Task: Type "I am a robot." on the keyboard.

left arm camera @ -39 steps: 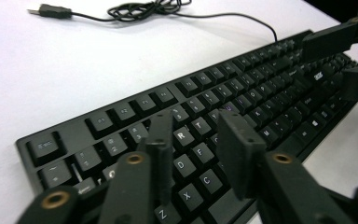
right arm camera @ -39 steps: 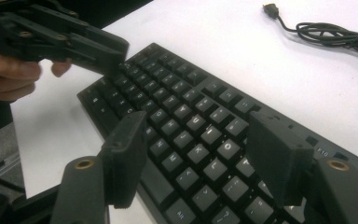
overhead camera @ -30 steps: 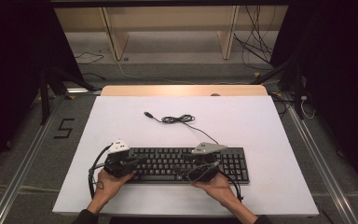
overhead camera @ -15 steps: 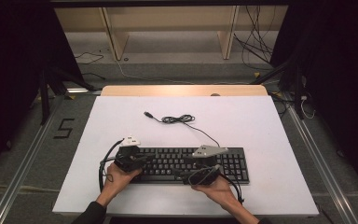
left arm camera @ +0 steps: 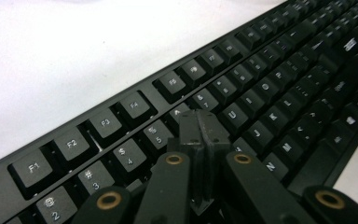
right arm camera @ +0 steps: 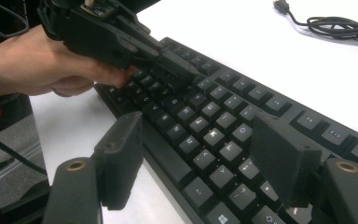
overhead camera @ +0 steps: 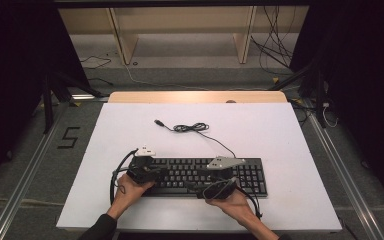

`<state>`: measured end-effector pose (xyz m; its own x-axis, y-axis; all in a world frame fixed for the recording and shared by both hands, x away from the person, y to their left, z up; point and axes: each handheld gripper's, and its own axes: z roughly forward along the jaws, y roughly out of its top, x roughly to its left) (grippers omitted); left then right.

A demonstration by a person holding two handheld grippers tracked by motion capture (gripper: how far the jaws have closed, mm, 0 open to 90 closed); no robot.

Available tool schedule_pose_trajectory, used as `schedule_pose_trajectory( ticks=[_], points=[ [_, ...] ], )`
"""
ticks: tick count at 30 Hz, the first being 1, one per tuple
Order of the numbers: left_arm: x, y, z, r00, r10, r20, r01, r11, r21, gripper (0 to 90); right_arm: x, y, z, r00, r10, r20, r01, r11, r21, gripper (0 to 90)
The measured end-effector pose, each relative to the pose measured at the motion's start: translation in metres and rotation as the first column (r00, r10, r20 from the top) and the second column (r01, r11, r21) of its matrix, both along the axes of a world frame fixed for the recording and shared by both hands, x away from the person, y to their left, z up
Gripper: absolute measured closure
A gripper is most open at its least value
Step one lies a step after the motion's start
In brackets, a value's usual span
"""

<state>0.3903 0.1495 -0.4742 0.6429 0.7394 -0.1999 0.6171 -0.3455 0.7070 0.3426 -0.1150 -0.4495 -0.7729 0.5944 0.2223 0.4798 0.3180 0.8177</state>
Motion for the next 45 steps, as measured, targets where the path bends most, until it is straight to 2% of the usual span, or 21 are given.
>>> schedule_pose_trajectory(
  ticks=[3, 5, 9, 16, 21, 29, 36, 39, 43, 45],
  points=[
    [0.000, 0.000, -0.001, 1.0000, 0.000, -0.003, 0.000, 1.0000, 0.001, 89.0, 0.000, 0.000, 0.000, 1.0000, 0.001, 0.000, -0.001, 1.0000, 0.000, 35.6],
    [0.000, -0.001, -0.003, 1.0000, 0.005, -0.009, -0.004, 0.9999, 0.015, 89.1, 0.000, 0.000, 0.000, 1.0000, 0.002, 0.002, -0.002, 1.0000, 0.000, 35.6],
    [0.001, 0.000, -0.004, 0.9999, 0.004, -0.017, -0.004, 1.0000, -0.001, 89.2, -0.001, 0.000, 0.001, 1.0000, 0.001, 0.001, -0.001, 1.0000, 0.000, 35.6],
    [-0.001, 0.000, -0.002, 1.0000, -0.006, 0.001, 0.006, 0.9999, 0.015, 89.0, 0.000, 0.000, 0.001, 1.0000, -0.001, 0.005, 0.001, 1.0000, 0.001, 35.6],
    [-0.003, 0.003, 0.003, 0.9997, 0.006, 0.024, -0.006, 1.0000, -0.002, 88.9, 0.000, -0.001, 0.002, 1.0000, -0.002, 0.004, 0.002, 1.0000, 0.003, 35.6],
    [-0.007, 0.013, 0.012, 0.9987, 0.026, 0.043, -0.024, 0.9981, -0.056, 86.3, 0.001, -0.001, 0.002, 0.9999, -0.006, 0.010, 0.006, 1.0000, 0.005, 35.5],
    [-0.010, 0.024, 0.017, 0.9981, 0.044, 0.043, -0.040, 0.9942, -0.100, 73.7, 0.001, -0.002, 0.002, 0.9999, -0.011, 0.010, 0.011, 0.9999, 0.006, 34.7],
    [-0.012, 0.027, 0.018, 0.9975, 0.058, 0.041, -0.053, 0.9907, -0.126, 60.1, 0.002, -0.002, 0.002, 0.9999, -0.013, 0.008, 0.013, 0.9999, 0.006, 33.9],
    [-0.018, 0.032, 0.020, 0.9970, 0.060, 0.050, -0.051, 0.9869, -0.153, 48.3, 0.002, -0.001, 0.002, 0.9999, -0.010, 0.005, 0.010, 0.9999, 0.004, 33.2],
    [-0.020, 0.035, 0.021, 0.9956, 0.065, 0.067, -0.052, 0.9842, -0.169, 43.7, 0.002, -0.001, 0.001, 0.9999, -0.009, 0.006, 0.009, 0.9999, 0.005, 33.1]
  ],
)
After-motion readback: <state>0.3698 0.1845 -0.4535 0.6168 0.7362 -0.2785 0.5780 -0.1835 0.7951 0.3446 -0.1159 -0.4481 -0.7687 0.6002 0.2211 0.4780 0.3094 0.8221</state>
